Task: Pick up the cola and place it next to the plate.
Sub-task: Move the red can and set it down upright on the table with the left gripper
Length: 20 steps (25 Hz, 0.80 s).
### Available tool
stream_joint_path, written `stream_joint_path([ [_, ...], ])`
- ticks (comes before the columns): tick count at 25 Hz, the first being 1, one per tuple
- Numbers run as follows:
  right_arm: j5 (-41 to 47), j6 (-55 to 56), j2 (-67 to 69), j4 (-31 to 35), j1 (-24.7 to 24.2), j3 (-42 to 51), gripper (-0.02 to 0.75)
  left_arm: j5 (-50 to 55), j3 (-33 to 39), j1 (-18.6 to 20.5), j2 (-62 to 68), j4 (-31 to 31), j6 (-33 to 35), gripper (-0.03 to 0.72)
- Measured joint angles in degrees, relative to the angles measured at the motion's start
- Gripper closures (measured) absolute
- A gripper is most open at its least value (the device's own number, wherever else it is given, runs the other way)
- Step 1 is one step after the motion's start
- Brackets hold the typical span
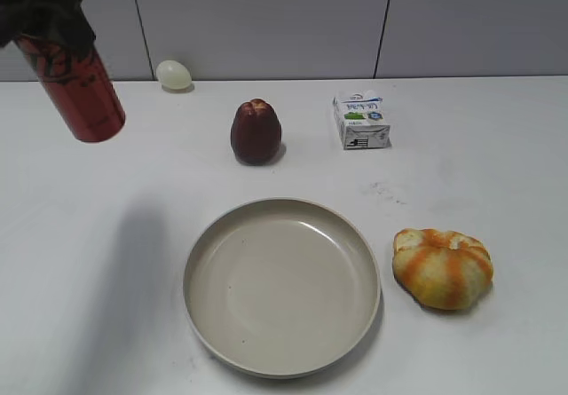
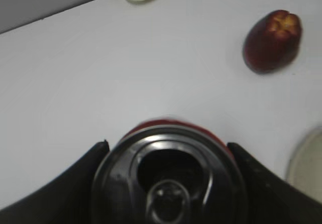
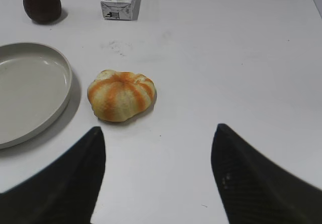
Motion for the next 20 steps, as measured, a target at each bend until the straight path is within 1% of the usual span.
stream_joint_path([
  [3,0.0,0.0,0.0,0.0,0.0,0.0,0.206,0.2,7.1,-5.2,-5.2,2.6,-6.6,0.178],
  [5,0.0,0.0,0.0,0.0,0.0,0.0,0.206,-0.5,12.2,-7.9,-7.5,3.7,-10.2,0.178],
  [8,0.0,0.0,0.0,0.0,0.0,0.0,0.206,-4.8,20.3,-11.0,-9.1,4.4,-14.2,0.178],
  [11,0.0,0.0,0.0,0.0,0.0,0.0,0.206,-9.8,26.4,-13.6,-9.4,4.7,-16.0,0.178],
  [14,0.0,0.0,0.0,0.0,0.0,0.0,0.206,-13.8,30.9,-15.0,-9.4,4.7,-17.5,0.178],
  [20,0.0,0.0,0.0,0.0,0.0,0.0,0.206,-18.9,36.5,-15.1,-9.0,5.2,-18.4,0.178],
])
